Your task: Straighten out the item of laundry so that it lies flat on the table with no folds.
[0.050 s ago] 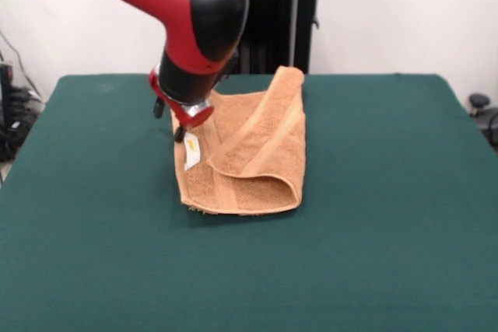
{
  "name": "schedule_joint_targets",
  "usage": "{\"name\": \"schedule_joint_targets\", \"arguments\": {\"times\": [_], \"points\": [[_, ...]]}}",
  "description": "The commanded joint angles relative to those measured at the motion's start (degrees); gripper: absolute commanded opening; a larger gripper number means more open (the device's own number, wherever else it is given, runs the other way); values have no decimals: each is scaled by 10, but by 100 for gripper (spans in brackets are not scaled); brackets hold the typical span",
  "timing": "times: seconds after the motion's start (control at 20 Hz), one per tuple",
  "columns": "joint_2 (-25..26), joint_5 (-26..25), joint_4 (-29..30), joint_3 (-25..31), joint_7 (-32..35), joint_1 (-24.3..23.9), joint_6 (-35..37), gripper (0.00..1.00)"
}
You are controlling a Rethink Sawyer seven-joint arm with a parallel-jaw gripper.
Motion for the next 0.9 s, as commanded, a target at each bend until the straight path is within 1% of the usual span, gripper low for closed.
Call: {"name": "schedule_joint_targets", "arguments": {"times": [0.05,0.35,0.6,0.65,0.8,0.85,0.9], "points": [[121,41,-37,61,134,37,-44,100],[114,42,-25,66,108,26,-53,100],[111,28,-11,71,85,9,-86,100],[112,19,-6,70,79,6,-101,100],[111,-23,13,79,33,-31,-159,100],[115,-44,14,76,16,-40,-181,100],[127,-68,4,56,7,-34,-192,100]]}}
